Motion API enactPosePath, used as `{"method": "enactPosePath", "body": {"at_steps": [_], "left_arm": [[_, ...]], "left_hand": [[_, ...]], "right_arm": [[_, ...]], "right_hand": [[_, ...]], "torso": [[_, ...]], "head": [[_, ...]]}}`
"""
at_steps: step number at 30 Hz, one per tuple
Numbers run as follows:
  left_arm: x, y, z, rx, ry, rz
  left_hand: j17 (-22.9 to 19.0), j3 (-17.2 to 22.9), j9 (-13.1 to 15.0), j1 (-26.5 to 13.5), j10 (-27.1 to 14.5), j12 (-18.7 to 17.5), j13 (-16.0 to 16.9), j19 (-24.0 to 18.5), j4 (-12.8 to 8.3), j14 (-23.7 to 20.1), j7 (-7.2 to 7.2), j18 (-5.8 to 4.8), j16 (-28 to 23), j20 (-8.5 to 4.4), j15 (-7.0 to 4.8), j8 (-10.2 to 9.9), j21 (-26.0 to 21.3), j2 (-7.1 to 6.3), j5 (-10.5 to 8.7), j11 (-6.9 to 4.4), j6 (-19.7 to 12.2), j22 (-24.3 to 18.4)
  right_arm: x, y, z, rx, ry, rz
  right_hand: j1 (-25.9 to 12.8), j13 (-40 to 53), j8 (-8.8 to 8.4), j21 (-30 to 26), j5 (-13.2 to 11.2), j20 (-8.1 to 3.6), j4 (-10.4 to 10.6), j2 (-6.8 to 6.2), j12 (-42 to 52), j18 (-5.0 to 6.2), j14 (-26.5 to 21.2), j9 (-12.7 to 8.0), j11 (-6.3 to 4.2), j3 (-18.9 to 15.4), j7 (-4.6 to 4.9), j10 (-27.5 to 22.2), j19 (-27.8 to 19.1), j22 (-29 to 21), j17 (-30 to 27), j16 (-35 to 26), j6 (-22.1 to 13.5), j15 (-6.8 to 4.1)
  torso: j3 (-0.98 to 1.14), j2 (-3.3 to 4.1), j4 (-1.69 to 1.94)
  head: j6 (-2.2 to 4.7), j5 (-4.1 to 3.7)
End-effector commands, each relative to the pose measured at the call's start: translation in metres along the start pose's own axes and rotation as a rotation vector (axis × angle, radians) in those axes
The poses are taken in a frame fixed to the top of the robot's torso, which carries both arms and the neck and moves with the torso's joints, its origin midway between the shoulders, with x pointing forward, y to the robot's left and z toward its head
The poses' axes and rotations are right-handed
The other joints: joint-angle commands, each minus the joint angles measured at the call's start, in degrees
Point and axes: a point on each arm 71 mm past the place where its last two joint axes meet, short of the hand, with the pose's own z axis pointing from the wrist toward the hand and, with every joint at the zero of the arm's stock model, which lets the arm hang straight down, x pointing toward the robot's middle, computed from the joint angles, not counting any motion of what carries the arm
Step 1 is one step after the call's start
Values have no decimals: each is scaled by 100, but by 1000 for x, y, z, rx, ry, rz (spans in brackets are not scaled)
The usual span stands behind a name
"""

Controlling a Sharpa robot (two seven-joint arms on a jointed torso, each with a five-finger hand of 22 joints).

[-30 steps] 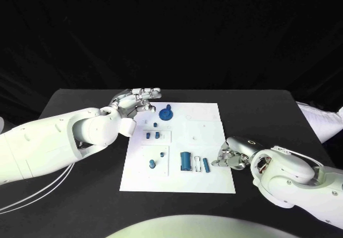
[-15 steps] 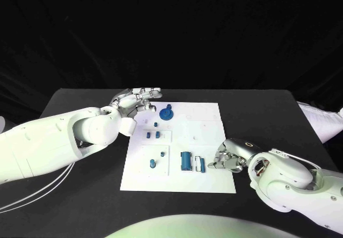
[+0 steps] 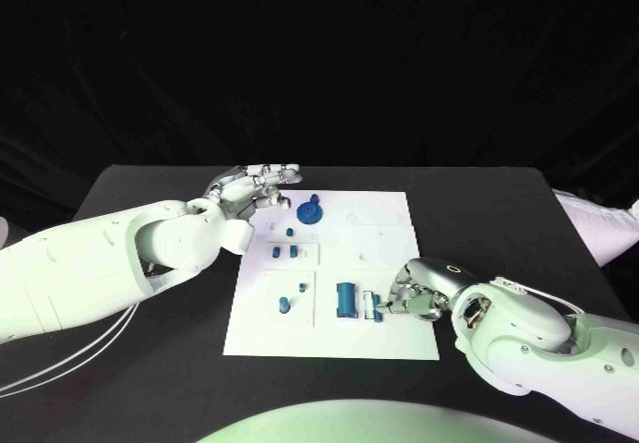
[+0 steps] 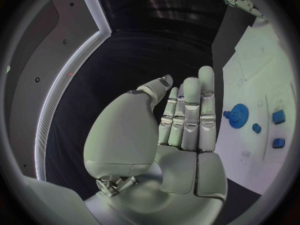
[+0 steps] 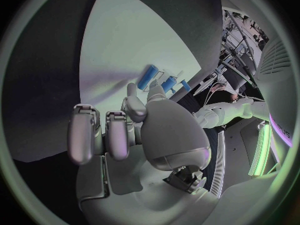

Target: Assemble the parts on the task board

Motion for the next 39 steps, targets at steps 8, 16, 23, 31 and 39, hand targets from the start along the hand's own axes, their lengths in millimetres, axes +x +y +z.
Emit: {"method": "enactPosePath", "body": {"at_steps": [8, 16, 23, 31, 39], "left_arm": [[3, 0, 0, 1, 24, -7], [3, 0, 0, -1, 27, -8], [3, 0, 0, -1, 27, -8], [3, 0, 0, -2, 29, -6], [3, 0, 0, -3, 30, -6]], "left_hand": [[-8, -32, 3, -1, -55, 14, 1, -13, -6, -42, -6, 66, 16, 22, 11, 32, -18, 66, 15, -4, -35, -9], [-8, -32, 3, -1, -55, 14, 1, -13, -6, -42, -6, 66, 16, 22, 11, 32, -18, 66, 15, -4, -35, -9], [-8, -32, 3, -1, -55, 14, 1, -13, -6, -42, -6, 66, 16, 22, 11, 32, -18, 66, 15, -4, -35, -9], [-19, -38, 3, 3, -65, 29, 1, -12, -15, -47, -6, 66, 22, 22, 11, 37, -23, 74, 15, -3, -40, -12], [-24, -40, 3, 4, -69, 36, 0, -12, -18, -49, -5, 66, 25, 22, 11, 39, -25, 78, 15, -3, -42, -14]], "right_arm": [[4, 1, 7, 7, 21, -30], [6, 3, 10, 6, 29, -42], [7, 3, 11, 5, 37, -58], [7, 4, 11, 1, 32, -82], [5, 3, 10, -2, 11, -94]], "right_hand": [[116, 115, 53, 61, 48, -74, 7, 112, 142, -83, 445, 49, -51, 57, -46, 96, 30, 48, 771, 46, 106, -74], [345, 153, 43, 74, -31, -100, -100, 197, 169, -88, 449, 85, -77, 144, -71, 119, 39, 70, 790, 56, 125, -98], [566, 193, 28, 84, -412, -116, -242, 221, 192, -93, 452, 127, -90, 245, -85, 137, 44, 90, 811, 66, 139, -111], [780, 226, 8, 91, -817, -127, -421, 213, 198, -96, 453, 167, -102, 393, -96, 146, 47, 109, 824, 71, 150, -121], [797, 215, -2, 83, -891, -128, -446, 207, 169, -94, 452, 174, -100, 427, -92, 138, 42, 98, 820, 67, 147, -121]], "torso": [[-1, 1, -1], [1, 1, 1], [1, -2, -4], [4, -3, -5], [8, 3, -1]], "head": [[-11, 18], [-25, 27], [-26, 33], [-21, 26], [-13, 23]]}}
